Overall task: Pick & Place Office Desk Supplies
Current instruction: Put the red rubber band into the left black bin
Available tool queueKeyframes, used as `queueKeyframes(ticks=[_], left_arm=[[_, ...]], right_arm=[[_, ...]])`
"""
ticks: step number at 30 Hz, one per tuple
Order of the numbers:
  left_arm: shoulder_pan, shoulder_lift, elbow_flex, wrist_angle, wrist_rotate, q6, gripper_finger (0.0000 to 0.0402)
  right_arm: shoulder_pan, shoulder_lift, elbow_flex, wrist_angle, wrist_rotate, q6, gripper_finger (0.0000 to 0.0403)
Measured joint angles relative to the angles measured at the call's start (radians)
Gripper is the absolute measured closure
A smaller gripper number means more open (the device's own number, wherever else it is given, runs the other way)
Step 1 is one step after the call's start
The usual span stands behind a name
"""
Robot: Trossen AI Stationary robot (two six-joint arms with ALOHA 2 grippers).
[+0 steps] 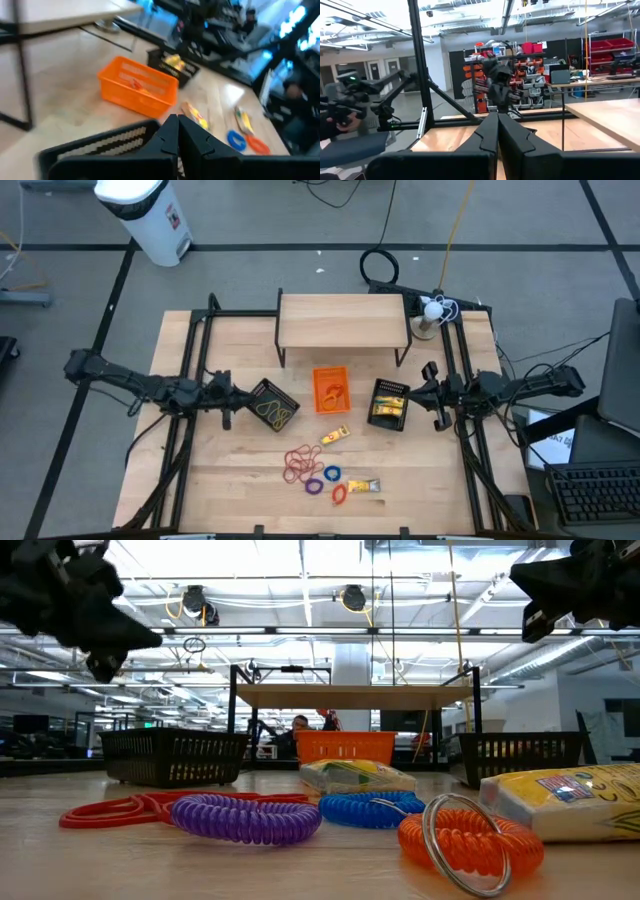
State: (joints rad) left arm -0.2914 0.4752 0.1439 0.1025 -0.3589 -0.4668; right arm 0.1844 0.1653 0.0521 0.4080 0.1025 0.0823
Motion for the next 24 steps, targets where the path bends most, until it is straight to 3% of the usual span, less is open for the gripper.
queueKeyframes(ticks=[11,18,24], left_arm=[[-0.144,0.723,0.436,-0.119,0.050,0.002,0.0393],[-0.136,1.084,0.698,-0.219,0.112,0.024,0.0311],[-0.092,1.270,0.850,-0.317,0.179,0.052,0.0259]], right_arm=[[0.000,0.083,-0.001,0.006,0.057,0.029,0.0403],[0.001,0.136,-0.002,0.046,0.074,0.063,0.0403],[0.001,0.186,-0.002,0.054,0.105,0.089,0.0403]])
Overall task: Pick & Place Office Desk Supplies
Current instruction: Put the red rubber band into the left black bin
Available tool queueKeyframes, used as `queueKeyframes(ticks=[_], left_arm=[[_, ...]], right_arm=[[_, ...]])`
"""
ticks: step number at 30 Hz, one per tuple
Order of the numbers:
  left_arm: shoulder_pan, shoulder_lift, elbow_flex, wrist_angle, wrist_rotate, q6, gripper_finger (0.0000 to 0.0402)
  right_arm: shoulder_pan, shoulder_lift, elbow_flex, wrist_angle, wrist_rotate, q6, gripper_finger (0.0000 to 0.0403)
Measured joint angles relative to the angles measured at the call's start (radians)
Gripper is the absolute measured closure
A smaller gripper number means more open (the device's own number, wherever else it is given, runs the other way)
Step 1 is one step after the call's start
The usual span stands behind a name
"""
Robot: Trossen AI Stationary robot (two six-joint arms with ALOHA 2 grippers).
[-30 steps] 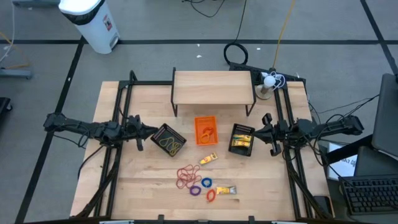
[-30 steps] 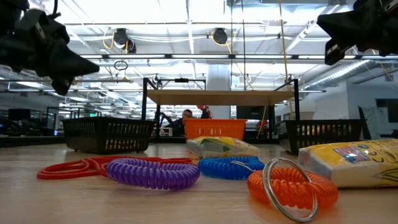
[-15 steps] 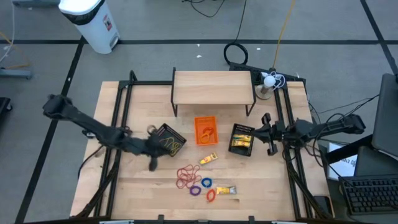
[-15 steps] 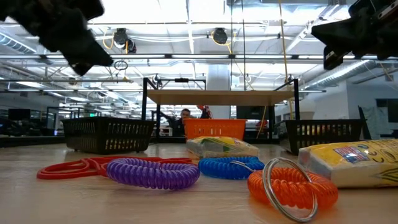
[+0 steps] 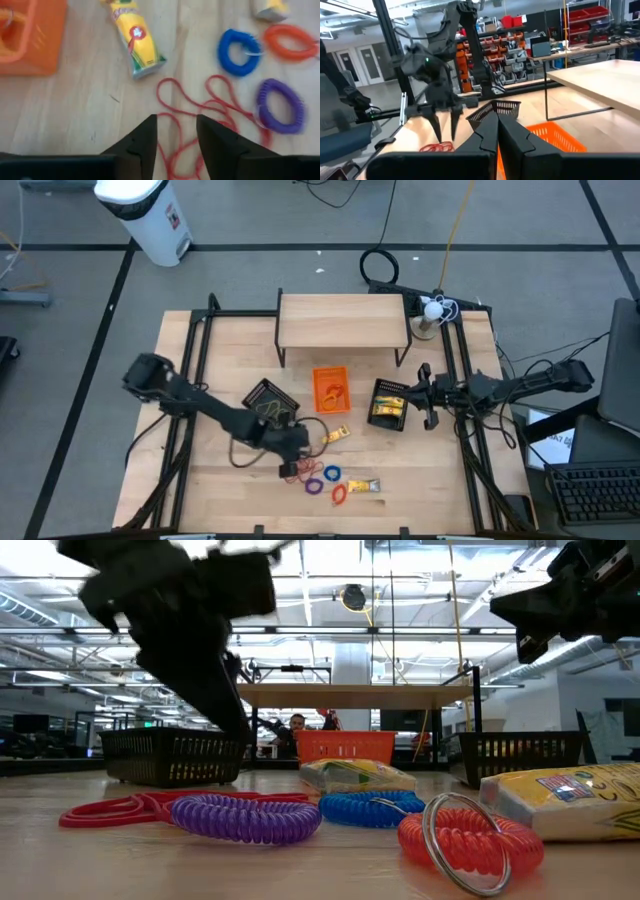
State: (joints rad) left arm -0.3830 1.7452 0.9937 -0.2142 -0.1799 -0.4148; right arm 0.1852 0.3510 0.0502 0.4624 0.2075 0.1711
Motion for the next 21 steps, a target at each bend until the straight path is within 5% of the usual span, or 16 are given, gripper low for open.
queueKeyframes(ticks=[7,21], left_arm=[[0.021,0.118,0.047,-0.024,0.099,0.011,0.0269],[0.014,0.198,0.053,-0.042,0.057,-0.014,0.0287]], right_arm=[[0.000,0.022,0.000,0.032,-0.001,-0.003,0.0403],[0.000,0.035,0.000,0.036,0.000,-0.007,0.0403]])
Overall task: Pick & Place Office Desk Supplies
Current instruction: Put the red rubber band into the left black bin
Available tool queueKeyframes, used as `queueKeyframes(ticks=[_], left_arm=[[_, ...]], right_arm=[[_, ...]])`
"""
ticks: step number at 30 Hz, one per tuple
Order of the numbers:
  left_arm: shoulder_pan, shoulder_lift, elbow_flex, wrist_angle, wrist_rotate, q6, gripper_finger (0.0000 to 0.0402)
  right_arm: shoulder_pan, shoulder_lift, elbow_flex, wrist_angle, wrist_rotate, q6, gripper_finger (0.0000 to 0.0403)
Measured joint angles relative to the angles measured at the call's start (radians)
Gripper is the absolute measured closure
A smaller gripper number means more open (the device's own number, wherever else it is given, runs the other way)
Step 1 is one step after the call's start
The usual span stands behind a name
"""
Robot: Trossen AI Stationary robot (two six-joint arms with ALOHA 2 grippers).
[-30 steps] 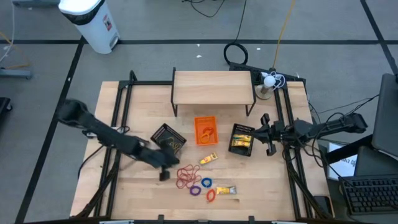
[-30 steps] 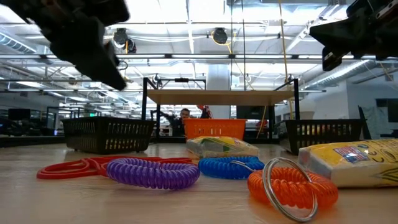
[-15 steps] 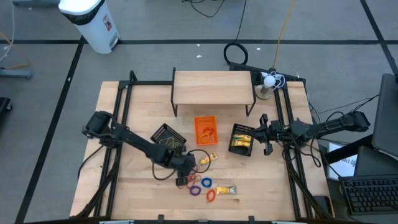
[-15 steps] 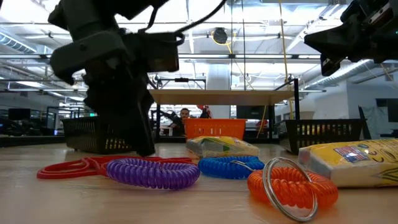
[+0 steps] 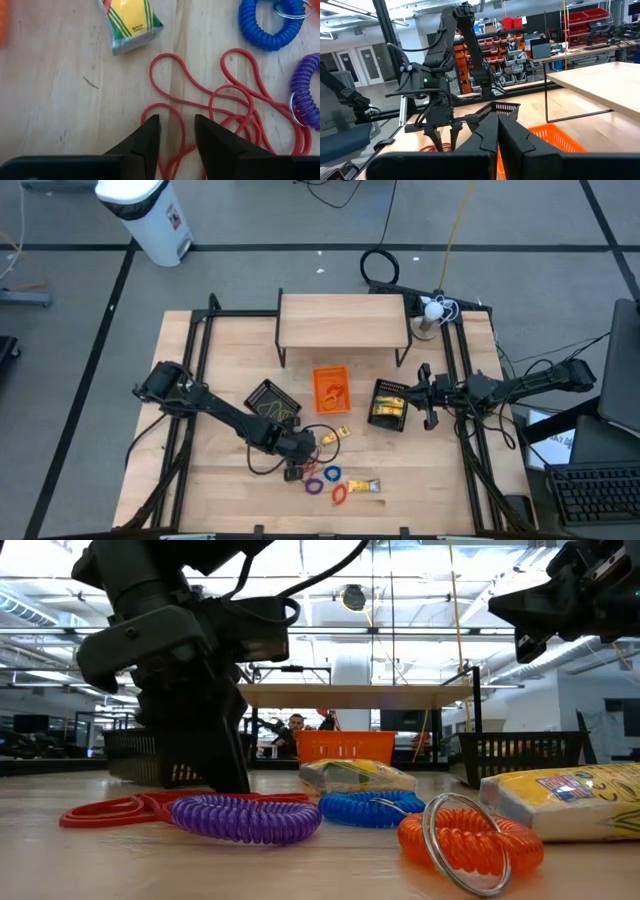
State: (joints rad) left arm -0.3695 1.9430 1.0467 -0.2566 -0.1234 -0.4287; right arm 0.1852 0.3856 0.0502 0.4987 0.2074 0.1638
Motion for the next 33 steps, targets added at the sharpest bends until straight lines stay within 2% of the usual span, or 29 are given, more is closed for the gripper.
queueKeyframes(ticks=[4,6,12,19,23,26,33], left_arm=[[-0.005,-0.003,-0.002,-0.003,0.005,0.015,0.0367],[-0.007,-0.011,-0.004,0.001,0.004,0.027,0.0390],[-0.019,-0.094,-0.011,-0.010,-0.012,0.064,0.0398],[-0.065,-0.326,-0.009,-0.039,-0.052,0.110,0.0400],[-0.104,-0.501,-0.009,-0.128,-0.161,0.110,0.0401],[-0.141,-0.631,-0.008,-0.248,-0.275,0.087,0.0401],[-0.250,-0.903,-0.008,-0.414,-0.538,0.016,0.0401]], right_arm=[[0.000,0.002,0.000,-0.001,0.000,-0.003,0.0403],[0.000,0.002,0.000,-0.001,0.001,-0.008,0.0403],[0.000,0.002,0.000,-0.001,0.000,-0.011,0.0403],[0.000,0.003,0.000,-0.001,0.000,-0.011,0.0403],[0.000,0.003,0.000,-0.001,0.000,-0.011,0.0403],[0.000,0.003,0.000,-0.001,-0.002,-0.011,0.0403],[0.000,0.003,0.000,-0.001,-0.002,-0.011,0.0403]])
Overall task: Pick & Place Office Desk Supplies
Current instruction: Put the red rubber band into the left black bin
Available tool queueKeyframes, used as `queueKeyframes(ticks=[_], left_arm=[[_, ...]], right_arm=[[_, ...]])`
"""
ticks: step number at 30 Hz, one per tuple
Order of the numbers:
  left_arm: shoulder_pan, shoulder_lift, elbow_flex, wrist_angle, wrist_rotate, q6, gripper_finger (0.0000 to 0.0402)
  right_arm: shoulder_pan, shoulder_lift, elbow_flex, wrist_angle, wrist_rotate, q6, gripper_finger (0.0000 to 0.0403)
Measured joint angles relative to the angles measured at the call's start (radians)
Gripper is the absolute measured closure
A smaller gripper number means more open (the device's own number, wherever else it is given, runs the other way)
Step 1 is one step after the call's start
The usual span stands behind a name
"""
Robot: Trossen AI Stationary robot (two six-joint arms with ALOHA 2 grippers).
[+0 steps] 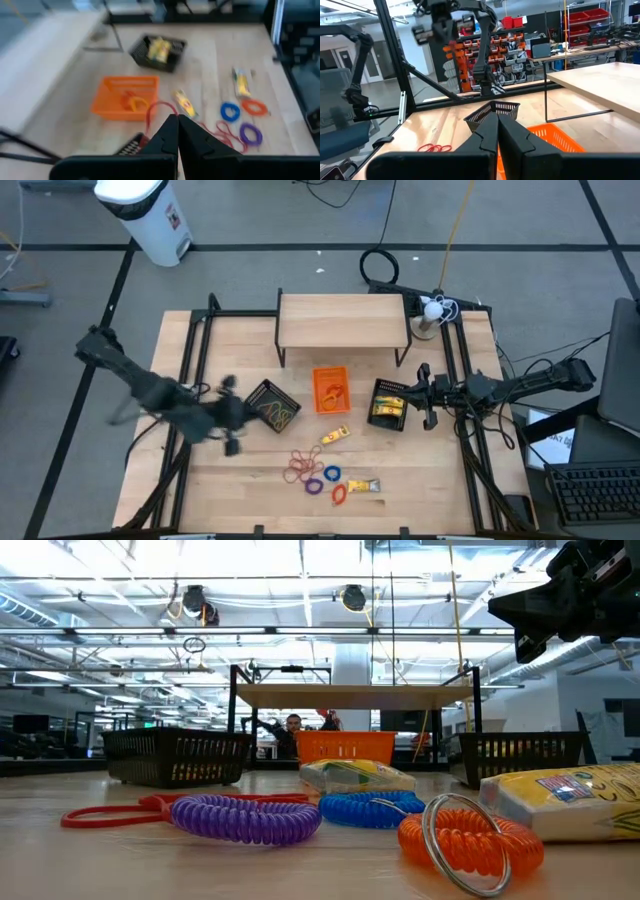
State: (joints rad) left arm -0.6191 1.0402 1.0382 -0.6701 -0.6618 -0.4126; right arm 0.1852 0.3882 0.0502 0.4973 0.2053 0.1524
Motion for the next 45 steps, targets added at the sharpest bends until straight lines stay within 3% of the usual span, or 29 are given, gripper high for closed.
queueKeyframes(ticks=[6,12,16,21,23,25,29,33,40,45], left_arm=[[-0.110,-0.189,-0.038,-0.090,-0.219,-0.018,0.0401],[-0.168,-0.429,-0.226,-0.058,-0.334,-0.071,0.0401],[-0.158,-0.604,-0.428,0.142,-0.309,0.015,0.0401],[-0.109,-0.761,-0.704,0.674,0.001,0.380,0.0401],[-0.089,-0.800,-0.770,0.753,0.079,0.453,0.0401],[-0.076,-0.840,-0.803,0.759,0.066,0.483,0.0401],[-0.066,-0.942,-0.839,0.724,-0.054,0.501,0.0401],[-0.066,-1.038,-0.840,0.641,-0.076,0.492,0.0401],[-0.058,-1.034,-0.838,0.655,-0.125,0.461,0.0402],[-0.039,-0.998,-0.837,0.832,-0.124,0.462,0.0402]], right_arm=[[0.000,0.000,0.000,0.000,0.000,0.000,0.0403],[0.000,0.000,0.000,0.000,0.000,-0.003,0.0403],[0.000,0.000,0.000,0.000,0.001,-0.008,0.0403],[0.000,0.001,0.000,0.010,0.002,-0.008,0.0403],[0.000,0.005,0.000,0.020,0.002,-0.008,0.0403],[0.000,0.008,0.000,0.025,0.002,-0.007,0.0403],[0.000,0.020,0.000,0.028,0.000,0.011,0.0403],[0.000,0.036,0.000,0.027,0.000,0.011,0.0403],[0.000,0.050,0.000,0.036,0.001,0.000,0.0403],[0.000,0.051,0.000,0.061,0.001,-0.008,0.0403]])
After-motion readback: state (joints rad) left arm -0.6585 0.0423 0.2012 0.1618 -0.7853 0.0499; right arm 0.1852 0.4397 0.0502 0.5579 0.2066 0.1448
